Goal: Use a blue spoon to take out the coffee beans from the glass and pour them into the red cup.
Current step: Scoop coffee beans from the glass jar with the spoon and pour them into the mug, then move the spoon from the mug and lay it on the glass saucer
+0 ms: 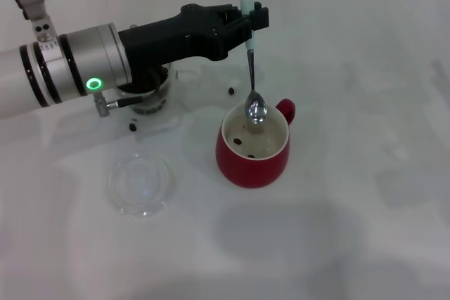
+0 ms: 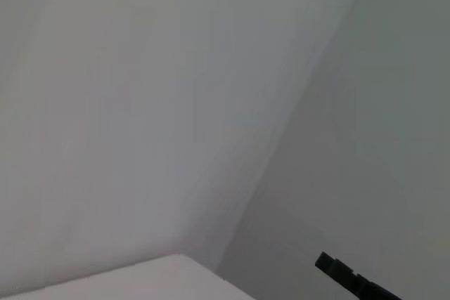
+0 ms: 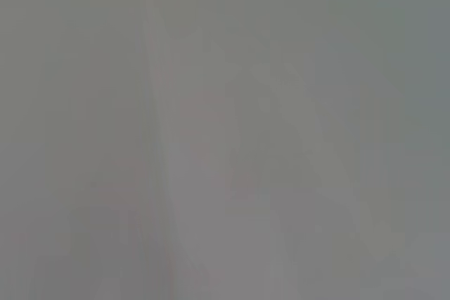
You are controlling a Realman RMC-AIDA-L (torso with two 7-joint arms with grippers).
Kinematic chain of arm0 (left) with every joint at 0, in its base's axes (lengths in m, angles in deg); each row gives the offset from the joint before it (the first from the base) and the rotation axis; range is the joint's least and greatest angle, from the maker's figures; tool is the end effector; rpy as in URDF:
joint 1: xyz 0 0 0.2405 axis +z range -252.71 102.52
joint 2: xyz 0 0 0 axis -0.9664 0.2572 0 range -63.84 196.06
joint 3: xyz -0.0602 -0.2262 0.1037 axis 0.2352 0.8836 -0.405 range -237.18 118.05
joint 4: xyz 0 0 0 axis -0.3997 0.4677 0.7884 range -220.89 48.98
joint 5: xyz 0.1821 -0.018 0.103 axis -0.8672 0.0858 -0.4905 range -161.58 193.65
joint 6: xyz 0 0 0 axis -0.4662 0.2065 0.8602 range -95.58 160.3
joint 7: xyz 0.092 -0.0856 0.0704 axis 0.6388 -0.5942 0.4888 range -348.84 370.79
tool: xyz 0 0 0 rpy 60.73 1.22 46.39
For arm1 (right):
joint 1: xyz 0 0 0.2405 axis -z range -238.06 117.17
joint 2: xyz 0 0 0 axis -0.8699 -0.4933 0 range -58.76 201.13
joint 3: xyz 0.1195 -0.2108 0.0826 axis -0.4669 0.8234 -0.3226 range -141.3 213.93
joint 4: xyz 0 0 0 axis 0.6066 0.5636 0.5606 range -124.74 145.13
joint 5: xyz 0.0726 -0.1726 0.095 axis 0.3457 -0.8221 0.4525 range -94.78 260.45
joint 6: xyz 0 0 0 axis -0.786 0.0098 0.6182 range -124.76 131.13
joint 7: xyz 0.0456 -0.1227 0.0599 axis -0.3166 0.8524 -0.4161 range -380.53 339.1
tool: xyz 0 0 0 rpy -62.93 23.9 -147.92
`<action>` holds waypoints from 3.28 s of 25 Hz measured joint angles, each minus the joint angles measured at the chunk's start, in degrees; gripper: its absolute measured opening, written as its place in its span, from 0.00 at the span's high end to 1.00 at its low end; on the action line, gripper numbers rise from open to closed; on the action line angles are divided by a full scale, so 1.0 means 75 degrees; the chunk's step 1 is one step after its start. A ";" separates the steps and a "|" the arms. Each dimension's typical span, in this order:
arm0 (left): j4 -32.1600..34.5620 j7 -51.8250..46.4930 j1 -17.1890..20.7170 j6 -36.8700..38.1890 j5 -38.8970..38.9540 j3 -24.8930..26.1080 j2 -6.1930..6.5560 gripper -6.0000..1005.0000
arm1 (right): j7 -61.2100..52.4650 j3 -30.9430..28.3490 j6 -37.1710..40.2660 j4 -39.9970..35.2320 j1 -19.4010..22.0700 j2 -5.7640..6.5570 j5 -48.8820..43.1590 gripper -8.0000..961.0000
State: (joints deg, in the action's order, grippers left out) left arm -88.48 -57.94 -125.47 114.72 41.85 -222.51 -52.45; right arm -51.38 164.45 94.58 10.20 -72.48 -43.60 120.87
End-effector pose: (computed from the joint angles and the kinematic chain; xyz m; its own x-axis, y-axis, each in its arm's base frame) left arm -0.1734 0.3570 -0.0773 0.5856 0.4232 0.6913 0.4961 -0.8616 0.1072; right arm 0.3806 0.2282 0.0464 0.5503 0.1378 -0.8235 -0.8024 -0.1853 -0.5673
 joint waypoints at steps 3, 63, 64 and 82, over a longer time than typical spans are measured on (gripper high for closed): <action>-0.0001 0.0238 0.0034 0.0179 0.0073 0.0046 0.0000 0.86 | 0.0000 0.0002 -0.0005 -0.0001 0.0004 0.0000 0.0003 0.14; -0.0250 -0.0991 0.3893 -0.0090 0.2255 0.0023 -0.0048 0.86 | 0.0035 -0.0010 -0.0621 0.0000 -0.0801 0.0100 0.0151 0.14; -0.0226 -0.1002 0.3899 -0.0149 0.2248 0.0023 -0.0048 0.86 | 0.0035 -0.0010 -0.0621 0.0000 -0.0799 0.0102 0.0168 0.14; 0.0018 -0.1158 0.3821 -0.0824 0.1833 0.0036 -0.0059 0.86 | 0.0035 -0.0010 -0.0630 0.0063 -0.0789 0.0134 0.0195 0.14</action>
State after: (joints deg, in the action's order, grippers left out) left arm -88.34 -66.63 -96.82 108.54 55.60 -222.24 -52.89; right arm -51.12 164.37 89.86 10.67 -78.40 -42.60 122.34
